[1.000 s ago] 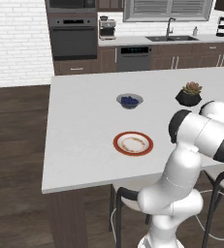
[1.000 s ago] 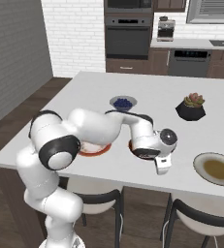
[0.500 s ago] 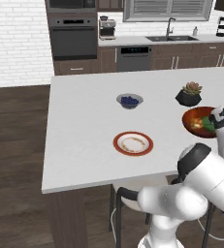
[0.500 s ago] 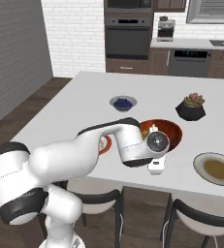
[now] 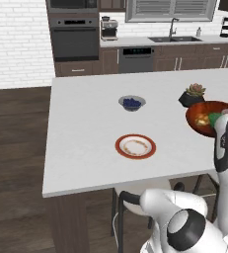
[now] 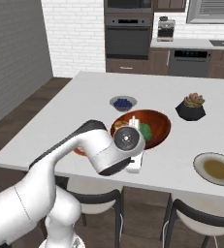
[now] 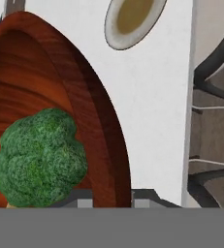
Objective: Pick the chicken drumstick and broccoli from their plates and place them in the bowl. Then put the bowl in the fridge.
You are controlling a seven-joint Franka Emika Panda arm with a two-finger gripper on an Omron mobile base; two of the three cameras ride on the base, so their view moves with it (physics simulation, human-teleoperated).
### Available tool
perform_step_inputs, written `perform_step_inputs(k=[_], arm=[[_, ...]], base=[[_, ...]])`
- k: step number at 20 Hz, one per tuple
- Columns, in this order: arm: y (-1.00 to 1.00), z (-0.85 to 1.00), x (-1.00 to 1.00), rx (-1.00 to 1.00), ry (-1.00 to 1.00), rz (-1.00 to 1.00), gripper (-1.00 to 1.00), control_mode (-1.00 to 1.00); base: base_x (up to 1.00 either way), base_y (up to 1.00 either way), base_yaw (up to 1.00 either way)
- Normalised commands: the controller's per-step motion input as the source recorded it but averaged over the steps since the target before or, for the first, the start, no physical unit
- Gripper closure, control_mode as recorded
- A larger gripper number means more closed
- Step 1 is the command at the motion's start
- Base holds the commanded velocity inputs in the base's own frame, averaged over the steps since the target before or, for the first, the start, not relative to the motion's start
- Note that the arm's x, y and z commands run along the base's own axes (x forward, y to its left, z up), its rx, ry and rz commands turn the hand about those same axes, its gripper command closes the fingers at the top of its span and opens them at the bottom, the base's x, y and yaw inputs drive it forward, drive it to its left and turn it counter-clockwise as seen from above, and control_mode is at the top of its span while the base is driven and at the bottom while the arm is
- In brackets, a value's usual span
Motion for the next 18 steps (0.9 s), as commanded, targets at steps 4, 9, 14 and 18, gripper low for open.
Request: perform_step_inputs(k=[4,9,14,18], arm=[[0.83,0.25,-0.41,0.1,-0.09,0.0,1.0,-1.0],[0.62,0.5,-0.24,0.04,-0.01,0.0,1.0,-1.0],[0.36,0.72,-0.39,0.0,-0.01,0.0,1.0,-1.0],[0.12,0.75,-0.43,0.0,-0.05,0.0,1.0,-1.0]], base=[[0.0,0.0,0.0],[0.0,0.0,0.0],[0.0,0.0,0.0],[0.0,0.0,0.0]])
